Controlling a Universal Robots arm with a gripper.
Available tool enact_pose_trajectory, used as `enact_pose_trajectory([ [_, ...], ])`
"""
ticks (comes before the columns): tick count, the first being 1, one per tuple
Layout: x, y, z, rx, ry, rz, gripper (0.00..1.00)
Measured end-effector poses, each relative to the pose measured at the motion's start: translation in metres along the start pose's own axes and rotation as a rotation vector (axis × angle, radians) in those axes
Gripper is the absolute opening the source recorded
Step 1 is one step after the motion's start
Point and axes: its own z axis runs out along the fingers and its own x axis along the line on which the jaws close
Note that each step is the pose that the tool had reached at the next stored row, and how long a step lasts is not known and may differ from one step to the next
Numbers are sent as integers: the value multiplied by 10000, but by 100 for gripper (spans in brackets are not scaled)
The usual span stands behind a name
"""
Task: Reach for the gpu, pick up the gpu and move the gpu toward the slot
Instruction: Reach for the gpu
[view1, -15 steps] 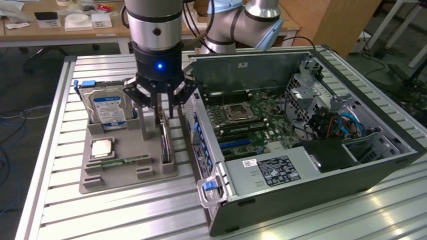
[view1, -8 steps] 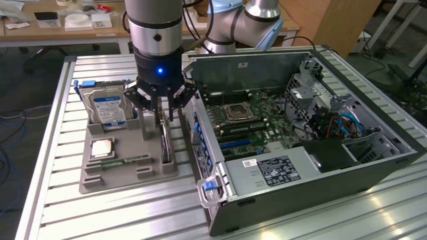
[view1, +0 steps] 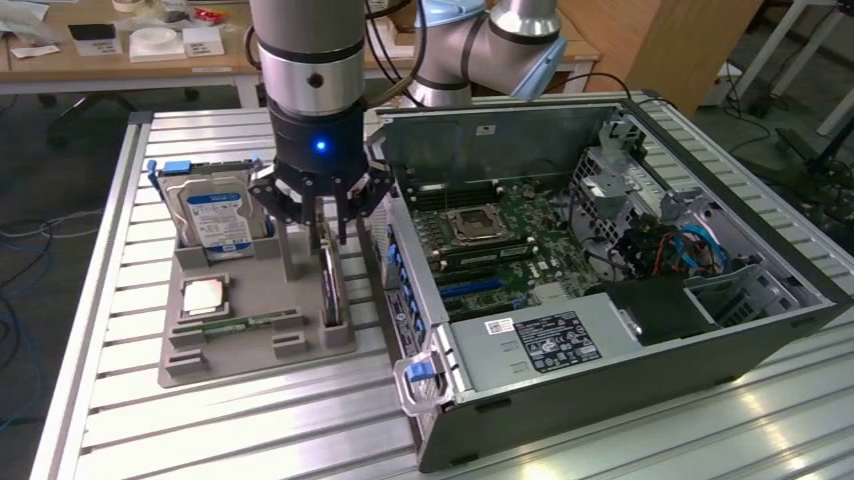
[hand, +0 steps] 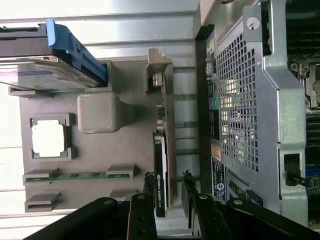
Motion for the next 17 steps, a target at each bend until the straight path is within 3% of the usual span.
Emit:
enact_pose_trajectory([
  [17, -1, -10, 229, 3, 34, 2, 36],
])
